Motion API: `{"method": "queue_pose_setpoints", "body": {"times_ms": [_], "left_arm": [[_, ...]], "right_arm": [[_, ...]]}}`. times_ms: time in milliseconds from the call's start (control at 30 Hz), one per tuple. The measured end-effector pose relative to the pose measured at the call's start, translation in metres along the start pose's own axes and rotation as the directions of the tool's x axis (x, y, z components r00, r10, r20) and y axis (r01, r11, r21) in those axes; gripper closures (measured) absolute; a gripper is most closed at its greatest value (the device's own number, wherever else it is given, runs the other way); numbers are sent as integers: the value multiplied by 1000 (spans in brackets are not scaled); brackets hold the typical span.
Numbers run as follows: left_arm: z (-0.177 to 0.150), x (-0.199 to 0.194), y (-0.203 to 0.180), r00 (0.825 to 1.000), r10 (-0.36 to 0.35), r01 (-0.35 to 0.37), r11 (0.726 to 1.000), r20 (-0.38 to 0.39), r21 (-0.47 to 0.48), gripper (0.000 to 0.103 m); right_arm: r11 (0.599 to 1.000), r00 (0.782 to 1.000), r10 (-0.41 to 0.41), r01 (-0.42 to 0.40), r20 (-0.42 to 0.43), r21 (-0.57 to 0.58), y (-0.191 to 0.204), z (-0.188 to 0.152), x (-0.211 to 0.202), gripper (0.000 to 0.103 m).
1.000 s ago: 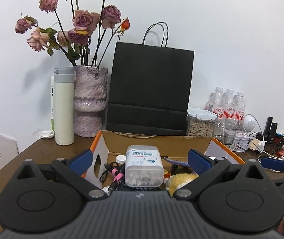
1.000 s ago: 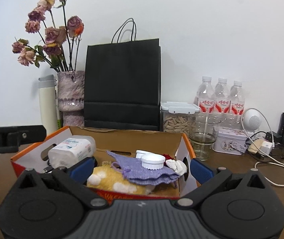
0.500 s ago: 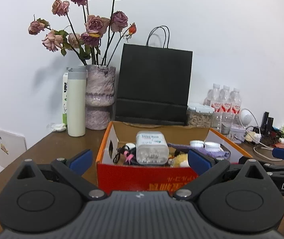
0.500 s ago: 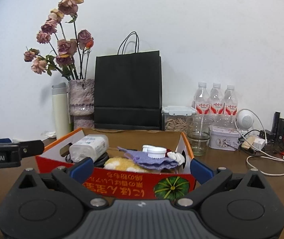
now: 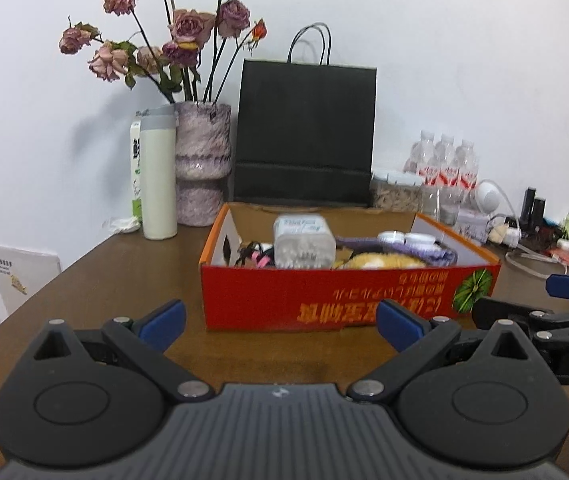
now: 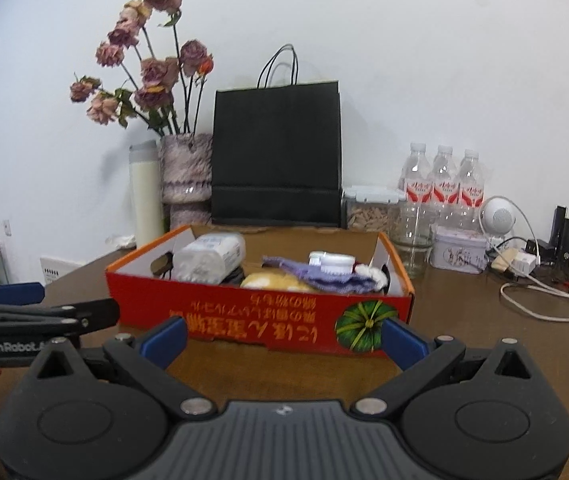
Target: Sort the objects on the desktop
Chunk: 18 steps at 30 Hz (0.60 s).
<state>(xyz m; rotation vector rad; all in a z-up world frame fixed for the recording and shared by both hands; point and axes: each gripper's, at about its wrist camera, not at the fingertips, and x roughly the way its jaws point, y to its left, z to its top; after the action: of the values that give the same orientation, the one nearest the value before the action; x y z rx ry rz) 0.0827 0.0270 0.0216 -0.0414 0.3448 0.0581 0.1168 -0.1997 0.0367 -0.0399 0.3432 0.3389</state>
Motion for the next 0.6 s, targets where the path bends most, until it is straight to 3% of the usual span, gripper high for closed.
{"method": "queue_pose_setpoints", "body": {"times_ms": [600], "left_arm": [[-19,-4,-5,997,27,-26,1000,-66,11,0]], "right_arm": [[1000,998,14,-14,-68,2,8,-16,-1,0]]}}
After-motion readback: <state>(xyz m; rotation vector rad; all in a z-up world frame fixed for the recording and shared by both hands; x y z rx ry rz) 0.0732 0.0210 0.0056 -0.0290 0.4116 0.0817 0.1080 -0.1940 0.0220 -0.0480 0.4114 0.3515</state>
